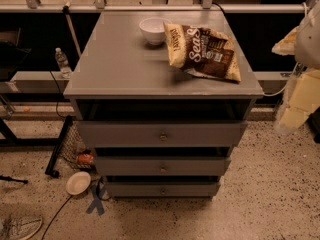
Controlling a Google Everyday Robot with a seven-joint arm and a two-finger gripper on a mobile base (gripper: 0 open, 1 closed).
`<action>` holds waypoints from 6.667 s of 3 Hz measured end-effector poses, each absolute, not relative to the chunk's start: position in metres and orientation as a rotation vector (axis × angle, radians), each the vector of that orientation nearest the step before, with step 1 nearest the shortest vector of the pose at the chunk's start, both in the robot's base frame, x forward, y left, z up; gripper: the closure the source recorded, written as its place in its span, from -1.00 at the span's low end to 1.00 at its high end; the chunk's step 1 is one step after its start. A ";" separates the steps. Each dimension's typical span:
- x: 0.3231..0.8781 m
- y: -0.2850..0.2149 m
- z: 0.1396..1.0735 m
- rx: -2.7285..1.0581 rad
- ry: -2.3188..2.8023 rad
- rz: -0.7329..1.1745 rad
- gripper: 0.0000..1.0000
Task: Open bottom drawer
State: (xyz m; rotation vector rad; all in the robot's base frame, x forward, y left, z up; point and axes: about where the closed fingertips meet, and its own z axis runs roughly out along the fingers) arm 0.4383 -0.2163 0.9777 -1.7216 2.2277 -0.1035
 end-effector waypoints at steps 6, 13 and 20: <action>0.433 -0.228 0.793 -1.614 2.222 0.204 -1.00; 0.417 -0.208 0.533 -1.374 2.311 0.546 -1.00; 0.472 -0.202 0.329 -1.412 2.309 0.598 -1.00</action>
Offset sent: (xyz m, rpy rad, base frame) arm 0.0060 -0.0265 -0.0375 0.0922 0.0312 -0.0485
